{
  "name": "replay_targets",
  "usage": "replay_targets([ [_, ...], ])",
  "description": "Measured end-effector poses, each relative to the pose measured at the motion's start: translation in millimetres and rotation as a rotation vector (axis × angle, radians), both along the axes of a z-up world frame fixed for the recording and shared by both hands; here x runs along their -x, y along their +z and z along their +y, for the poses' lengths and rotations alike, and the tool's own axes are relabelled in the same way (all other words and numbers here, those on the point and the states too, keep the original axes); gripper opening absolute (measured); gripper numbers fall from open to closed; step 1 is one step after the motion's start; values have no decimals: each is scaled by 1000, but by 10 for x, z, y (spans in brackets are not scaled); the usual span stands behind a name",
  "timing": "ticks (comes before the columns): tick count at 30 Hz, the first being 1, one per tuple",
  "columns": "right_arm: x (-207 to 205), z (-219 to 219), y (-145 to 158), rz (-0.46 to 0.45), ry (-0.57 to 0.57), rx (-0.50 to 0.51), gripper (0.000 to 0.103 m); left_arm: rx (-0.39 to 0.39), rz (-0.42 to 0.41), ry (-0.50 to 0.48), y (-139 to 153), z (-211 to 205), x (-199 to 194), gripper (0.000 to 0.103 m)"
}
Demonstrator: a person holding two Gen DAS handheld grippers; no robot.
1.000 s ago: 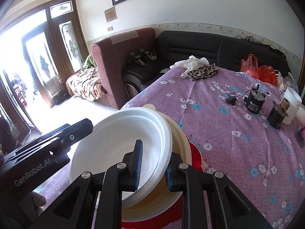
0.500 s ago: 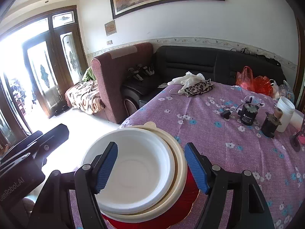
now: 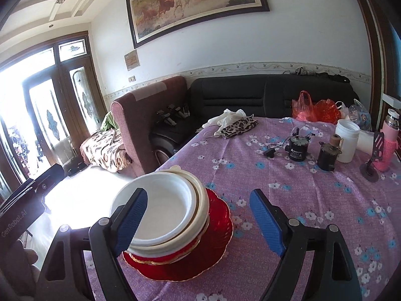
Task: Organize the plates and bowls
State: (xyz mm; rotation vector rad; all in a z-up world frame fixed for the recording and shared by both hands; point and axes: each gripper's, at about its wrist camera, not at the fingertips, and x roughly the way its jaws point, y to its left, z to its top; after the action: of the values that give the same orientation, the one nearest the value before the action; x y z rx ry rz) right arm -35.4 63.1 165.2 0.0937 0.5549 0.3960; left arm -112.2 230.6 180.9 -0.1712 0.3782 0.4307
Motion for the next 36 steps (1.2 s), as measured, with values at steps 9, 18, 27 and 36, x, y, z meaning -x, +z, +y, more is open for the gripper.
replay_targets([
  [9, 405, -240, -157, -1, -13, 4, 89, -44, -4, -1, 38, -304, 168, 96],
  [18, 825, -381, -124, -67, -16, 10, 90, -141, -178, 145, 267, -609, 712, 103],
  [27, 1071, -346, -97, -100, 4, -14, 93, -147, -118, -24, 259, -934, 717, 103],
  [36, 1024, -288, -270, -71, 6, 13, 93, -53, -9, 10, 21, -674, 533, 103],
])
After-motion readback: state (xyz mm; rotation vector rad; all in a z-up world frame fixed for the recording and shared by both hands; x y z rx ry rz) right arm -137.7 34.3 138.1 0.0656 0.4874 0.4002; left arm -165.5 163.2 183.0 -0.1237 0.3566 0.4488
